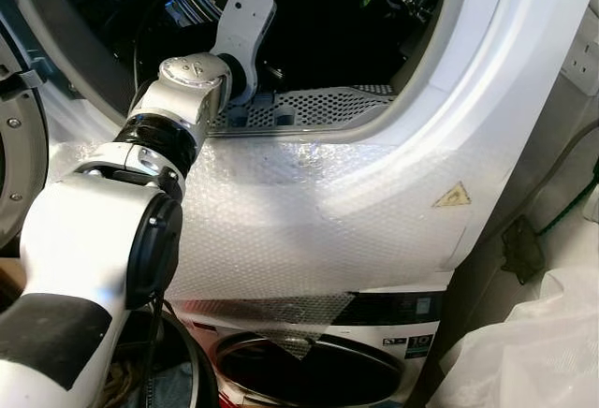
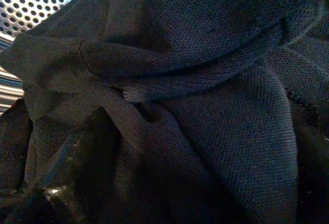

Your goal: Clothes washing

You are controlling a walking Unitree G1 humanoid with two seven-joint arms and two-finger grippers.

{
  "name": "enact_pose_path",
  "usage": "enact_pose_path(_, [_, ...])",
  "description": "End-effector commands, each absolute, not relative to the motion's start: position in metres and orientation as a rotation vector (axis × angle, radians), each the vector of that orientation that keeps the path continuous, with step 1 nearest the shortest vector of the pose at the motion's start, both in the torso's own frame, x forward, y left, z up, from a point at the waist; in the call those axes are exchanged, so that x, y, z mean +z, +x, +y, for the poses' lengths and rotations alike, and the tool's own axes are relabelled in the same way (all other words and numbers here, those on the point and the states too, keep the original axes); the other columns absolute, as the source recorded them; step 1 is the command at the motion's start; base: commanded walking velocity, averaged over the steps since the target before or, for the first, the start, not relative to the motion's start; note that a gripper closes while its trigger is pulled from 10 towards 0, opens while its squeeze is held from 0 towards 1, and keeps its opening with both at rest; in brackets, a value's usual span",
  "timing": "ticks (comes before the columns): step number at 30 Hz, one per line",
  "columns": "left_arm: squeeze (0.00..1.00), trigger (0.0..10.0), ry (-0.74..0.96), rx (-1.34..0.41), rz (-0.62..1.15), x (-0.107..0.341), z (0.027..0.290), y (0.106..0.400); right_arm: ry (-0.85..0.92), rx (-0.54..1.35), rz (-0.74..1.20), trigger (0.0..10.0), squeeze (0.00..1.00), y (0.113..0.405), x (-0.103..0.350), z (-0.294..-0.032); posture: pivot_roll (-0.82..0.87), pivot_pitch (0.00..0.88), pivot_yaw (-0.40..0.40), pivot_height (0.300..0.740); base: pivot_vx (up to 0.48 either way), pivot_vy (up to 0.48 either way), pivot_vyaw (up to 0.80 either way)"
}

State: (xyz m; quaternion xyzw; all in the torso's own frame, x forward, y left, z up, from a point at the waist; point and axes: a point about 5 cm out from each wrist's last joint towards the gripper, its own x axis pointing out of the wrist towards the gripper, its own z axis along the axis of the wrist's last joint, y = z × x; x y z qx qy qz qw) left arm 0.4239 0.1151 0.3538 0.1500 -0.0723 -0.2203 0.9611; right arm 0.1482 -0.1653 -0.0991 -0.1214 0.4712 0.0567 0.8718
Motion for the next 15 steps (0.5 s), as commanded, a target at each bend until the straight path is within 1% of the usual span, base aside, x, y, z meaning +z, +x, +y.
enact_pose_path(1, [0.0, 10.0, 0.32, -0.438, -0.034, 0.325, 0.117, 0.427, -0.243, 0.128, 1.008, 10.0, 0.0, 0.143, -0.101, -0.162, -0.13, 0.0, 0.104, 0.74, 0.0, 0.0, 0.0])
enact_pose_path(5, [0.0, 10.0, 0.258, -0.393, -0.084, 0.337, 0.12, 0.427, -0.262, 0.146, 1.004, 10.0, 0.0, 0.147, -0.1, -0.164, -0.11, 0.0, 0.085, 0.74, 0.0, 0.0, 0.0])
enact_pose_path(8, [0.0, 10.0, 0.253, -0.388, -0.101, 0.343, 0.122, 0.427, -0.262, 0.147, 0.998, 10.0, 0.0, 0.151, -0.099, -0.163, -0.11, 0.0, 0.08, 0.74, 0.0, 0.0, 0.0])
enact_pose_path(9, [0.0, 10.0, 0.224, -0.399, -0.115, 0.349, 0.121, 0.426, -0.259, 0.143, 0.989, 10.0, 0.0, 0.154, -0.098, -0.163, -0.11, 0.0, 0.078, 0.74, 0.0, 0.0, 0.0])
enact_pose_path(10, [0.0, 10.0, 0.228, -0.452, -0.122, 0.353, 0.118, 0.424, -0.258, 0.144, 0.984, 10.0, 0.0, 0.156, -0.097, -0.163, -0.1, 0.0, 0.078, 0.74, 0.0, 0.0, 0.0])
enact_pose_path(11, [0.0, 10.0, 0.228, -0.452, -0.122, 0.353, 0.118, 0.424, -0.258, 0.144, 0.984, 10.0, 0.0, 0.156, -0.097, -0.163, -0.1, 0.0, 0.078, 0.74, 0.0, 0.0, 0.0])
enact_pose_path(15, [0.0, 10.0, 0.298, -0.56, -0.121, 0.356, 0.114, 0.421, -0.248, 0.138, 0.978, 10.0, 0.0, 0.158, -0.096, -0.161, -0.1, 0.0, 0.082, 0.74, 0.0, 0.0, 0.0])
